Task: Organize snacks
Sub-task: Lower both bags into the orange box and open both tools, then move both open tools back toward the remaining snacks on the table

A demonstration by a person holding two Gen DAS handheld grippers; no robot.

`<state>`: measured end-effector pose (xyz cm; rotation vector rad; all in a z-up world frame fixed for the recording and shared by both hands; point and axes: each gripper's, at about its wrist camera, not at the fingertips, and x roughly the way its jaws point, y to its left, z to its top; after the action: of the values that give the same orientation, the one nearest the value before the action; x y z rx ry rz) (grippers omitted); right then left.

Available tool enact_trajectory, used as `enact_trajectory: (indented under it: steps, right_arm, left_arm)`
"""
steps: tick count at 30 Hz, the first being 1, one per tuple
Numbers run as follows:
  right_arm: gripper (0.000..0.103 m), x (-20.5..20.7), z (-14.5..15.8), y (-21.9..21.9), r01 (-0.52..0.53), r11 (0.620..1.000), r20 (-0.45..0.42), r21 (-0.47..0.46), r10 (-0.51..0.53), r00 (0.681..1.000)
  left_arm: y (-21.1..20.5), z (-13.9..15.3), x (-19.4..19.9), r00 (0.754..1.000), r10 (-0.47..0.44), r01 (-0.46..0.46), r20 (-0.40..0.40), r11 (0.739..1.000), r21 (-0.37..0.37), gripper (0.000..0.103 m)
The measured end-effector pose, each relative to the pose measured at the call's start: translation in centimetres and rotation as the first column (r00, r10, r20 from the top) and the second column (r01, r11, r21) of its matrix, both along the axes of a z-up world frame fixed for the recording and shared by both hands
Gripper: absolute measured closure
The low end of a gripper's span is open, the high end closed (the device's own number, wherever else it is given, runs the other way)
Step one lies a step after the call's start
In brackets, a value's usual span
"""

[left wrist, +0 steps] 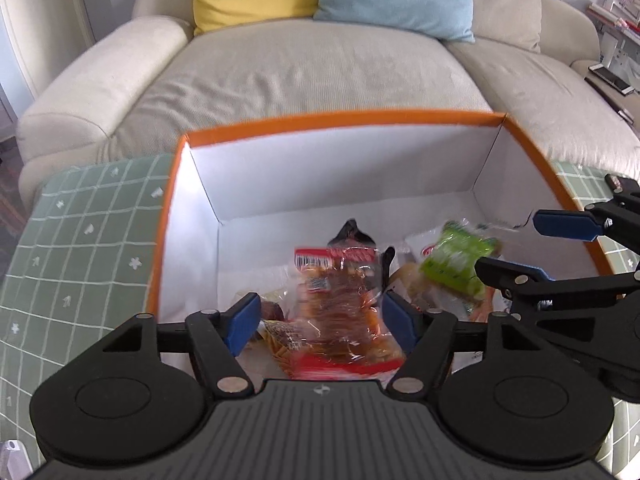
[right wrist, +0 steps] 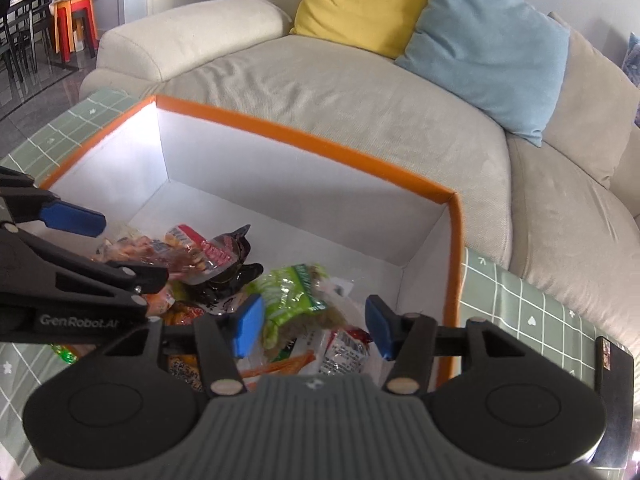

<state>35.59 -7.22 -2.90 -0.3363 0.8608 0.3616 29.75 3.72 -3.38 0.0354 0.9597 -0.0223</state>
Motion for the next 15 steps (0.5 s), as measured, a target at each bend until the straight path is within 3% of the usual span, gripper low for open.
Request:
enact_trajectory:
  steps: [7,11,15]
  right_arm:
    - [0.034,-2.3,2.2,-1.0,0.011,1.0,0.039,0.023,-0.012,0.999]
    - [0.033,-4.7,3.5,-1.8,0.015,0.998,0.08,0.063,-0.02,0.997]
    - [0.023,-7.8,4.8,-2.6,0.007,0.991,0.139,0.136,-0.026,0.99]
  left_arm:
    - [0.4,2.1,-2.2,0.999,0.037,-0.036,0.037,0.999,-0.024,0.015]
    - [0.7,3.5,-4.4,0.992,0.077,-0.074,0.103,0.997,-0.038,0.015]
    - [0.8,4.9,-7.2,0.98,0.098,-0.092,0.173,0.995,-0.047,0.015]
